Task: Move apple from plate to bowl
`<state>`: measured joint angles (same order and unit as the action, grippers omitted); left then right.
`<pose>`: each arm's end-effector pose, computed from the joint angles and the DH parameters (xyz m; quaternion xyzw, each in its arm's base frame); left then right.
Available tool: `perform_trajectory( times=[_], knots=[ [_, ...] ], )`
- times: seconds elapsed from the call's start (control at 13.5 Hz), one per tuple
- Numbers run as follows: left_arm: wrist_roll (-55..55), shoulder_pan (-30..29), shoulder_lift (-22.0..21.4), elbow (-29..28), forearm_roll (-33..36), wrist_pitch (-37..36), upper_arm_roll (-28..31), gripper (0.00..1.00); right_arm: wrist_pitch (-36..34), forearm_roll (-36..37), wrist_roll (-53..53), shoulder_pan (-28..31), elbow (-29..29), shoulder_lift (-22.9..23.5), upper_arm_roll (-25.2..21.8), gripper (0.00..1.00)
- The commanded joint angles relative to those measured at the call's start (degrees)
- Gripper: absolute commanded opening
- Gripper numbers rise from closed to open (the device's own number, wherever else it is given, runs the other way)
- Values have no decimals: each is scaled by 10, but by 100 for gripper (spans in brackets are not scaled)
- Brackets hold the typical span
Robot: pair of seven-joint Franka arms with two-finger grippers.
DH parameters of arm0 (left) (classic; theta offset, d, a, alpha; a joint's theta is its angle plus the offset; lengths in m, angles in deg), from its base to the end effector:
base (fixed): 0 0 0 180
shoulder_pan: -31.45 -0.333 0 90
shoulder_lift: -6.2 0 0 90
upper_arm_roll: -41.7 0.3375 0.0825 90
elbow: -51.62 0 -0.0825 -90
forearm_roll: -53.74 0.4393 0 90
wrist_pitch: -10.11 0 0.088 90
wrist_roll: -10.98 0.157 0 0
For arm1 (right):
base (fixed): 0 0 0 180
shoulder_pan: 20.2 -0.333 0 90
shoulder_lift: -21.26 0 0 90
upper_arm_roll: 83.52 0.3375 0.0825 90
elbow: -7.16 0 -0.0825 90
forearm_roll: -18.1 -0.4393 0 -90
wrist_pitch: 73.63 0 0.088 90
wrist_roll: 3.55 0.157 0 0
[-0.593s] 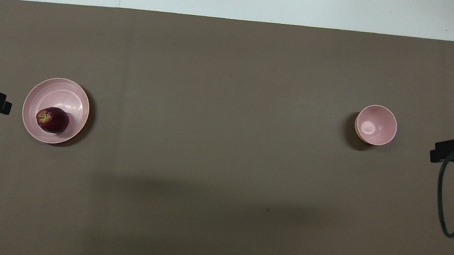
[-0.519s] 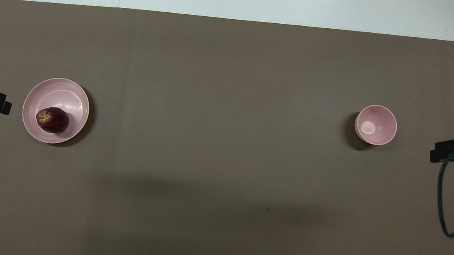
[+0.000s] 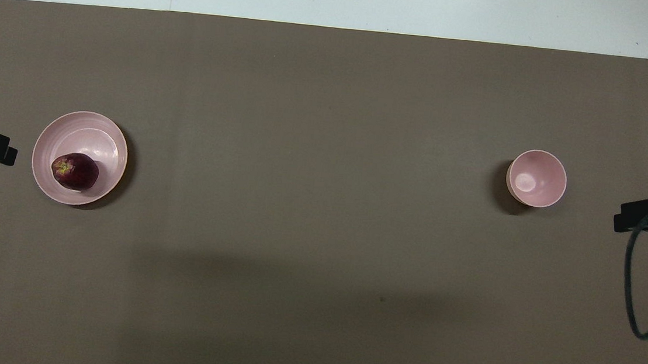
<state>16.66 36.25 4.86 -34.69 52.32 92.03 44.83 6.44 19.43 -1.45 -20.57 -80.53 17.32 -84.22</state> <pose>0.5841 -0.0208 0.6316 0.9974 -0.0655 -0.0262 0.0139 0.5645 -0.0074 0.6429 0.9992 -0.0228 -0.0319 0.0116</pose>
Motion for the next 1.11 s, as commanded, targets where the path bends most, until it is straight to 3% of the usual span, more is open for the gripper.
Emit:
perform_trajectory(
  times=[0.0,1.04],
  knots=[
    [2,-2,-22,-43,8,32,-1,100,11,-4,-12,7,-16,-13,3,100],
    [5,-2,-24,-42,5,58,-1,100,11,-4,-12,8,-16,-13,3,100]
  ],
)
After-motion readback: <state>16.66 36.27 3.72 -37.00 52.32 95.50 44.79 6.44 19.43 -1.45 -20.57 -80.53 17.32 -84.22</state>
